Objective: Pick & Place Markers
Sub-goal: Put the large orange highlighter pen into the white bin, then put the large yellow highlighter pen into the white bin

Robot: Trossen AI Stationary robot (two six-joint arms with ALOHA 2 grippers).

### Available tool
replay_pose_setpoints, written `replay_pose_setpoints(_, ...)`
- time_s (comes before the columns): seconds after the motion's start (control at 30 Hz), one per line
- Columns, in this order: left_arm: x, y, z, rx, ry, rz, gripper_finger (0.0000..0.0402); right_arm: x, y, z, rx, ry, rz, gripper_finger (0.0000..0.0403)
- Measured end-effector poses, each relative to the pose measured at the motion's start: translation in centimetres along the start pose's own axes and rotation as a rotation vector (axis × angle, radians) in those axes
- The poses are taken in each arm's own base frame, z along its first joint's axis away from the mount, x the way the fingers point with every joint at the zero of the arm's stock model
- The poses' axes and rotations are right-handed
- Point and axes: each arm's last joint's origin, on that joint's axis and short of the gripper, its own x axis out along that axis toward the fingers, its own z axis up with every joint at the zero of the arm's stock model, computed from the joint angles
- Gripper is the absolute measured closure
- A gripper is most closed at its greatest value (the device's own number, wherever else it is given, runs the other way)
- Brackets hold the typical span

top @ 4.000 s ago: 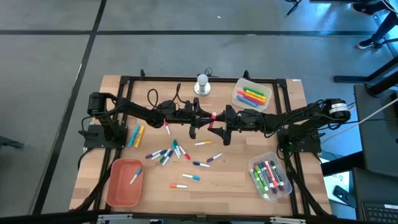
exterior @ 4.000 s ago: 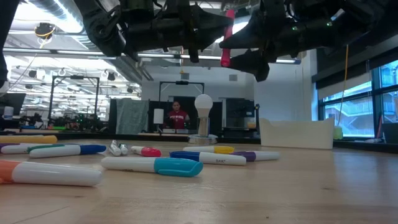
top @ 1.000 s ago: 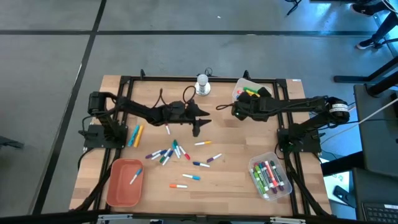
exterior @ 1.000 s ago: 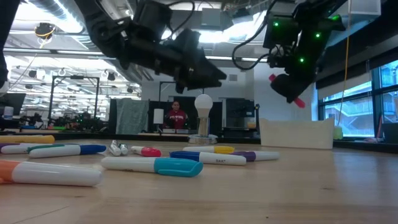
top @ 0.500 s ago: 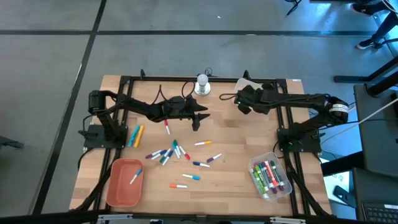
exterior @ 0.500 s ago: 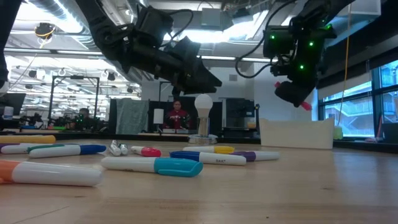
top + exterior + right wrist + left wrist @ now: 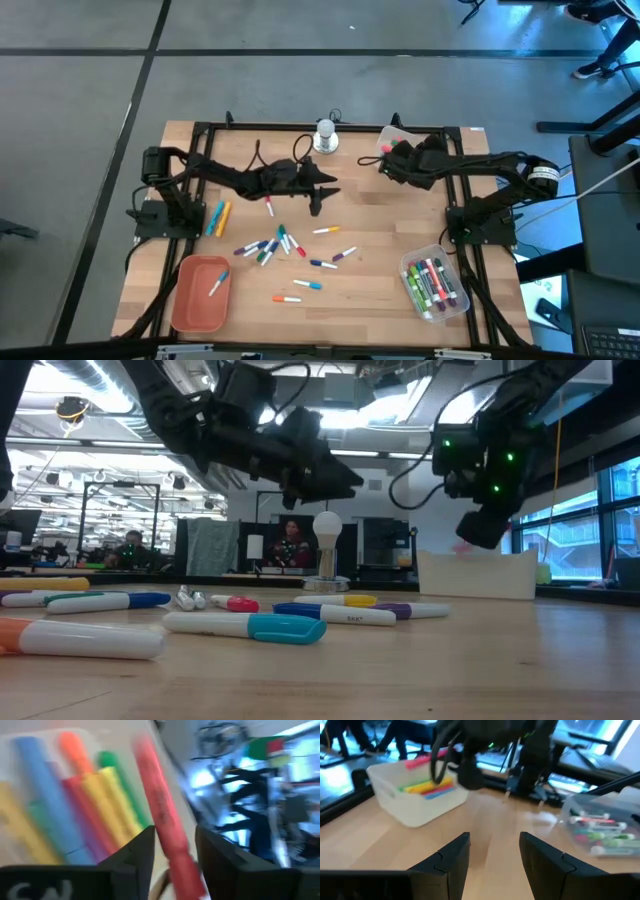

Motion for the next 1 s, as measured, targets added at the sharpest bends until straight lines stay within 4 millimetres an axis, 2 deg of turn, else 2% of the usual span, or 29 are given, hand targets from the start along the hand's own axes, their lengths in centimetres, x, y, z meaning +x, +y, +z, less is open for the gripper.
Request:
replay_pose_setpoints(0.1,0.0,-1.0,0.2,0.007,-0.029,-0.033,0.0233,0.2,0.1,-0.2,0.035,-0.017,-0.042,0.0237)
replay_pose_setpoints(0.27,-0.1,-2.4,-0.1,0.132,-0.037,-0.056,0.0233,0.2,0.3,-0.5,0.065,0.006,0.017,0.0206)
replay_pose_setpoints(0.4,-0.1,-3.0,-0.2,0.188,-0.04,-0.038,0.0233,-0.7,0.8,-0.6,0.104,-0.029,0.042,0.0194)
replay_pose_setpoints(0.53,-0.1,-3.0,-0.2,0.197,-0.04,-0.036,0.0233,-2.8,1.8,-0.4,0.097,-0.128,0.089,0.0192)
replay_pose_setpoints(0.67,-0.1,-3.0,-0.2,0.198,-0.038,-0.019,0.0233,-5.9,2.4,0.6,0.106,-0.243,0.151,0.0193)
replay_pose_setpoints(0.8,-0.1,-2.3,-1.0,0.229,0.041,0.105,0.0233,-9.0,2.5,1.6,0.096,-0.333,0.231,0.0194)
replay_pose_setpoints(0.9,-0.2,-1.8,-1.5,0.277,0.097,0.209,0.0233,-11.1,2.9,2.3,-0.014,-0.384,0.378,0.0194)
replay_pose_setpoints(1.0,-0.3,-1.6,-1.6,0.293,0.11,0.237,0.0233,-12.3,3.7,2.6,-0.084,-0.433,0.584,0.0194)
